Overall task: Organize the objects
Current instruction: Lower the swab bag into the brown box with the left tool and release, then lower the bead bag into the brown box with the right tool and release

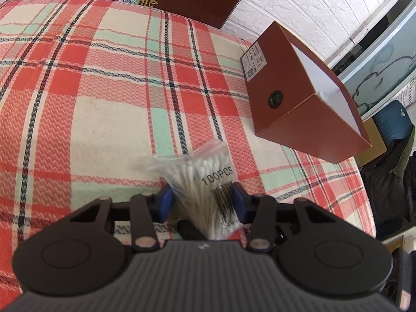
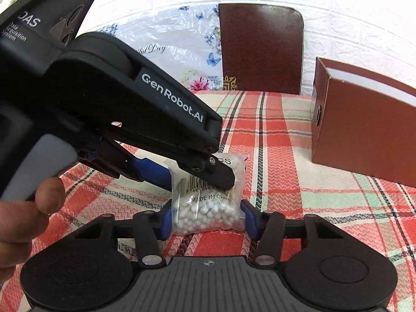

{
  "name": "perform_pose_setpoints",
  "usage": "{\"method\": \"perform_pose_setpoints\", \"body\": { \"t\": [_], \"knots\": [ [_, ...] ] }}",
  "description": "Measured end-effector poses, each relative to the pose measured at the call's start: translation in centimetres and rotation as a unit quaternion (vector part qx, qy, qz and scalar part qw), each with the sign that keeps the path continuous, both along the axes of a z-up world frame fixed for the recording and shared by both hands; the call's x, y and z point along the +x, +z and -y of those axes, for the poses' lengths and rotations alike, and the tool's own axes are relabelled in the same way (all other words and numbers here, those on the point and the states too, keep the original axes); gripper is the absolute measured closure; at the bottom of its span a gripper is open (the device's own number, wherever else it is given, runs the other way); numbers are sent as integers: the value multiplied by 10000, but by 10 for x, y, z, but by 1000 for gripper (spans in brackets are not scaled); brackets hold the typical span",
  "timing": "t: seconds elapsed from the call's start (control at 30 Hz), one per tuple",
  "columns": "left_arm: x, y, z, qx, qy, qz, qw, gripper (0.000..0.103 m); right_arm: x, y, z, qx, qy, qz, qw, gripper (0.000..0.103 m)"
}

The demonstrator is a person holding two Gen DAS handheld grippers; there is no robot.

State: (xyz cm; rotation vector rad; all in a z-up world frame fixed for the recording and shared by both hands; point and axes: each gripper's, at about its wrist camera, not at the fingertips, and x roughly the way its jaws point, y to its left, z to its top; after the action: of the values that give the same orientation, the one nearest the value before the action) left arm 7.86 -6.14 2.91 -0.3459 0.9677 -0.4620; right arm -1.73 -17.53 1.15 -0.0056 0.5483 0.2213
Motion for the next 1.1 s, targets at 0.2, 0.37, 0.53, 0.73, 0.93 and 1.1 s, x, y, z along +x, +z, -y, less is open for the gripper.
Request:
{"method": "perform_pose_setpoints", "body": {
  "t": [0.2, 0.37, 0.53, 0.73, 0.93, 1.1],
  "knots": [
    [-3, 36, 13, -169, -219, 311, 9991, 61, -15, 20, 11, 126, -211, 578, 9980, 55],
    [8, 93, 55, -299, -713, 993, 9920, 61, -15, 61, 41, 1, -655, 1468, 9870, 55],
    [24, 132, 129, -267, -1366, 1523, 9785, 61, -2, 91, 98, -196, -1408, 2127, 9667, 55],
    [54, 126, 211, 188, -1536, 1881, 9699, 56, 40, 87, 175, -434, -2251, 1920, 9542, 54],
    [74, 91, 235, 1080, -1177, 1836, 9699, 44, 86, 54, 211, -837, -2579, 1315, 9535, 36],
    [62, 88, 221, 1402, -1132, 2124, 9604, 44, 68, 53, 210, -673, -2611, 1584, 9498, 32]
  ]
}}
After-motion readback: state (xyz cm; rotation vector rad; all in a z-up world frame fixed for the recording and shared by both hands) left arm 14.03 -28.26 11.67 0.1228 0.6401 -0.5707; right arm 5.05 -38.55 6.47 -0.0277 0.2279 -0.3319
